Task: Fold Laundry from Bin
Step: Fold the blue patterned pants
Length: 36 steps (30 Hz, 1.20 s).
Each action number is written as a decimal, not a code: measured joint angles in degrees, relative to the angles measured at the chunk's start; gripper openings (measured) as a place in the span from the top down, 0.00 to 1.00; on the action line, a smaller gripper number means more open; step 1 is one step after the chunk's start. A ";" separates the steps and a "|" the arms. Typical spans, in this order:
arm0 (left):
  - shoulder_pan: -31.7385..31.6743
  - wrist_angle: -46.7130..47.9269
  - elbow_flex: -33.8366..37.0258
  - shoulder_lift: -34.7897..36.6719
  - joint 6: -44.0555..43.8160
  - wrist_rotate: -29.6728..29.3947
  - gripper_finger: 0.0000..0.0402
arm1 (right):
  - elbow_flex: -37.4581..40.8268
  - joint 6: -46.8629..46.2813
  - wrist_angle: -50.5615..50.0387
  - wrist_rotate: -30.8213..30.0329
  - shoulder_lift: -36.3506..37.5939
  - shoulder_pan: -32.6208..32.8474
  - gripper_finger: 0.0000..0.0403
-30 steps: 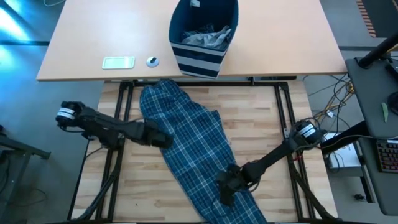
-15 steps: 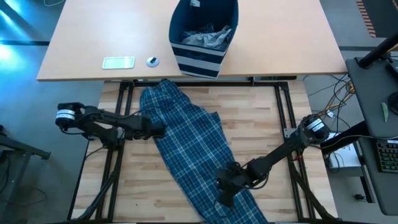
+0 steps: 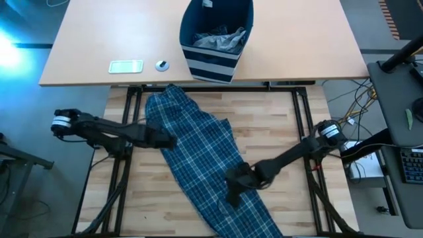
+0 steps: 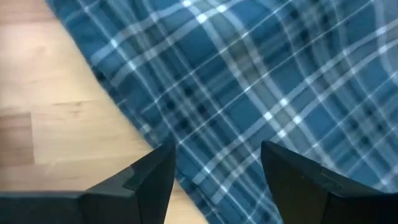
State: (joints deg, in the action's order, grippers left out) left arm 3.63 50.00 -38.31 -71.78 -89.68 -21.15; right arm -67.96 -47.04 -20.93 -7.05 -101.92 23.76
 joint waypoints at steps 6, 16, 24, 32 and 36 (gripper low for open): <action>0.70 -5.83 6.14 -6.86 -3.44 5.55 0.45 | 2.54 0.54 0.26 1.43 -1.68 -2.42 0.98; 1.06 2.33 -1.78 -4.51 7.11 4.26 0.45 | 7.66 -3.99 -4.92 9.56 0.21 -2.04 0.98; -5.92 8.19 -3.12 3.33 12.95 -2.49 0.45 | 3.64 0.94 -5.69 11.45 9.21 -5.44 0.98; -16.22 -2.34 5.63 0.46 19.14 -2.48 0.45 | 2.53 8.61 -0.21 3.97 8.28 -18.08 0.98; -16.75 -5.79 9.02 -2.90 18.40 -0.55 0.45 | 3.07 10.42 -1.32 3.18 4.33 -25.19 0.98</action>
State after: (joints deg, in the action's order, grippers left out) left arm -13.12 44.21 -29.29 -74.68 -71.28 -21.69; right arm -64.88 -36.62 -22.25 -3.88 -97.58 -1.43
